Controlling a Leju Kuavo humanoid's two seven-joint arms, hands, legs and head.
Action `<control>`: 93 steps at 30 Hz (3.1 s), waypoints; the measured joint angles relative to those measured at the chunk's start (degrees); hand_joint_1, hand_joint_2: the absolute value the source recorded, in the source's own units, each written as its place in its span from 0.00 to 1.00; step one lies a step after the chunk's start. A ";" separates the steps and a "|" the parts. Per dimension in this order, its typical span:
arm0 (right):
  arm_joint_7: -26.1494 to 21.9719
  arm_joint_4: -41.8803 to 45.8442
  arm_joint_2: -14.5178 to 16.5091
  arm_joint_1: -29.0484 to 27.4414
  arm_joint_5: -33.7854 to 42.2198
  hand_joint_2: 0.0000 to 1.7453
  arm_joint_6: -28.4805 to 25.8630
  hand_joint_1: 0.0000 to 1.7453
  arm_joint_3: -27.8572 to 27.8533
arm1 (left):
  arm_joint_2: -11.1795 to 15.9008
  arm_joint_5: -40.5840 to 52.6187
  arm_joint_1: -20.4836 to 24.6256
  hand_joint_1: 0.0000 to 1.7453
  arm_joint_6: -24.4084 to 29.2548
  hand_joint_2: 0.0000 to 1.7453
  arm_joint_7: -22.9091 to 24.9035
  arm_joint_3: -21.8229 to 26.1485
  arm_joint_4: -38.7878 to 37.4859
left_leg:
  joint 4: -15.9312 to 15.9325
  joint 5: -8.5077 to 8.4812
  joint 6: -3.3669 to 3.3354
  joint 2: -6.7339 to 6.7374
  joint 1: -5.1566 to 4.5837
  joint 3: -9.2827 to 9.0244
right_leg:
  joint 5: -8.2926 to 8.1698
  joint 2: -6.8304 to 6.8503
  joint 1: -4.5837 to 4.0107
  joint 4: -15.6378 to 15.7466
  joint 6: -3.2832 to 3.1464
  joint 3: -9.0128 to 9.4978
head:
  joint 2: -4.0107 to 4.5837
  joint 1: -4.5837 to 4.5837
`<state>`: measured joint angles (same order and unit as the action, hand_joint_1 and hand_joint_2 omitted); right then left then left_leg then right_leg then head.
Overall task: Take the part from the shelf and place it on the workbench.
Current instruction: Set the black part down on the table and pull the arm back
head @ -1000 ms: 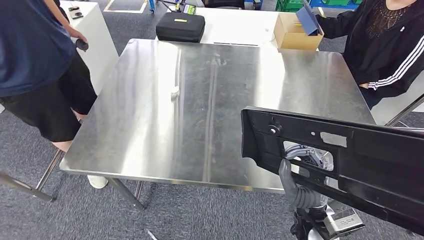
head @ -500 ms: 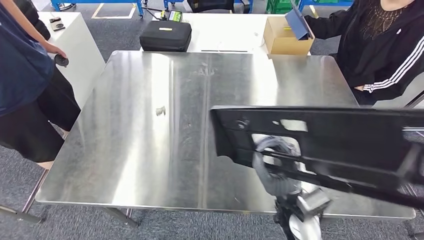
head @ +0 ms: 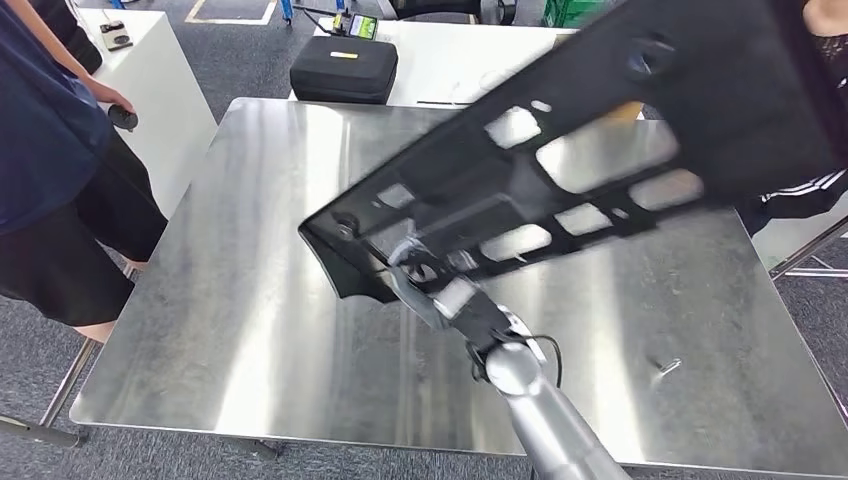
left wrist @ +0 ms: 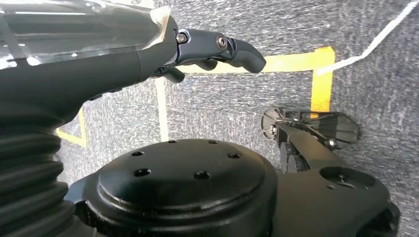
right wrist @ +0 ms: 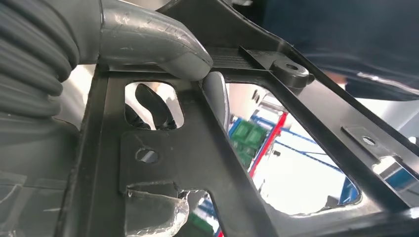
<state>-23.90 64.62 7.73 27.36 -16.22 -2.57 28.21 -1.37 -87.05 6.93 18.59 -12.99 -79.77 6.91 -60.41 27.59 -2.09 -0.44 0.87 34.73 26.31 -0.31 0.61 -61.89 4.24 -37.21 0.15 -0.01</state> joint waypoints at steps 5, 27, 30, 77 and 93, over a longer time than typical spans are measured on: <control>2.53 -16.33 5.19 11.18 -3.80 1.00 -4.59 1.00 2.14 | 0.10 0.54 0.10 0.00 -0.01 1.00 0.34 -1.05 0.00 | 0.41 0.19 -0.28 0.03 -0.22 -0.43 | -1.56 -0.11 -0.06 2.53 -1.11 1.00 | 0.00 0.09; 24.97 -46.43 4.17 29.47 -4.56 1.00 -8.36 1.00 0.07 | 0.51 1.28 0.13 0.00 -0.52 1.00 0.65 -3.84 0.00 | 1.51 -0.04 1.07 0.19 -0.33 -1.23 | -1.38 -0.15 -0.22 2.85 -2.23 1.48 | 0.00 0.03; 25.06 -47.20 2.53 29.91 -4.28 1.00 -8.50 1.00 -1.09 | 0.57 1.28 0.13 0.00 -0.54 1.00 0.49 -3.85 0.00 | 1.50 -0.02 1.04 0.20 -0.36 -1.24 | -1.39 -0.17 -0.19 2.90 -2.21 1.51 | 0.00 0.04; 19.44 -48.64 -7.26 28.49 -3.42 0.00 -11.78 0.00 -9.41 | 1.41 2.56 0.07 0.00 0.49 0.00 0.23 -6.37 0.00 | 1.52 0.11 0.96 0.22 -0.49 -1.17 | -1.38 -0.20 -0.06 2.99 -2.19 1.42 | 0.00 0.05; 3.20 -46.38 -3.08 26.51 14.76 0.00 22.66 0.00 -17.29 | 1.42 1.00 0.05 0.00 1.09 0.00 1.13 -6.27 0.00 | 1.55 0.12 0.98 0.27 -0.46 -1.32 | -1.38 -0.29 -0.08 2.97 -2.20 1.56 | 0.00 0.04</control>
<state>-20.70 18.24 4.64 53.87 -1.46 20.09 10.91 0.05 -86.05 6.98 19.68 -11.87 -86.05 6.91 -58.86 27.71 -1.12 -0.17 0.40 33.42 24.93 -0.59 0.53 -58.92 2.04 -35.65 0.15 0.03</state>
